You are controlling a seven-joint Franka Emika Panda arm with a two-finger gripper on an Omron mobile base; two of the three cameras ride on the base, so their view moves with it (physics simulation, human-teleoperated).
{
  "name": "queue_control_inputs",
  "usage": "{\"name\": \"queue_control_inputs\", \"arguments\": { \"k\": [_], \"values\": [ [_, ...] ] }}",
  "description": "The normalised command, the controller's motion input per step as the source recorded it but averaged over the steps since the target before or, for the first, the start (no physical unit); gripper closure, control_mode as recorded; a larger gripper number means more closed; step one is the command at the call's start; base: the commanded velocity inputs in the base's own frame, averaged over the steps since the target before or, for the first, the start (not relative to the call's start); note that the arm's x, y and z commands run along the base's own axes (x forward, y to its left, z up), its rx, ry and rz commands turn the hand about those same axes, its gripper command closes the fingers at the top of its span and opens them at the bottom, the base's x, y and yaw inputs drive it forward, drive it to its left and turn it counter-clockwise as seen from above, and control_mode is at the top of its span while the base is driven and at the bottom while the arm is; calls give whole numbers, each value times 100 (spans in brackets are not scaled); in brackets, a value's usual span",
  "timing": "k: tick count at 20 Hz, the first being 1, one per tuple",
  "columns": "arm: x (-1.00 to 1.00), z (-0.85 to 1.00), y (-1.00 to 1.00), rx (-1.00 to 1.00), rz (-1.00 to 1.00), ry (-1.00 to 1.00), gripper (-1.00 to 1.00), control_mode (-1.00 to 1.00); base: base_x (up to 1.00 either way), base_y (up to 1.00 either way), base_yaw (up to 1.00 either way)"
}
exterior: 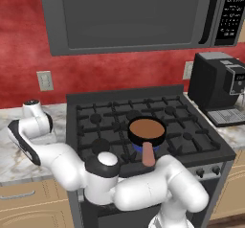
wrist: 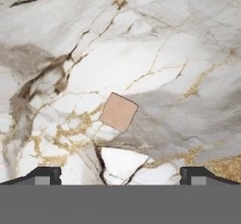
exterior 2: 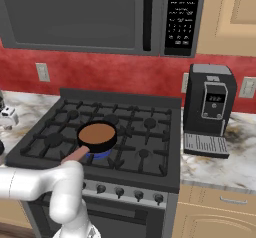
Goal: Pick up the sugar cube(s) and place them in the saucepan with hot chocolate.
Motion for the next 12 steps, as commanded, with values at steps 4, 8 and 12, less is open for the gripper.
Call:
{"name": "queue_control_inputs", "arguments": {
  "k": [4,8,12],
  "values": [
    [11,-16,-3,0,-1,-6,-100,-100,0,0,0],
    [0,-32,-30,0,-7,-2,-100,-100,0,0,0],
    [0,-23,-24,0,-9,-4,-100,-100,0,0,0]
  ]
}}
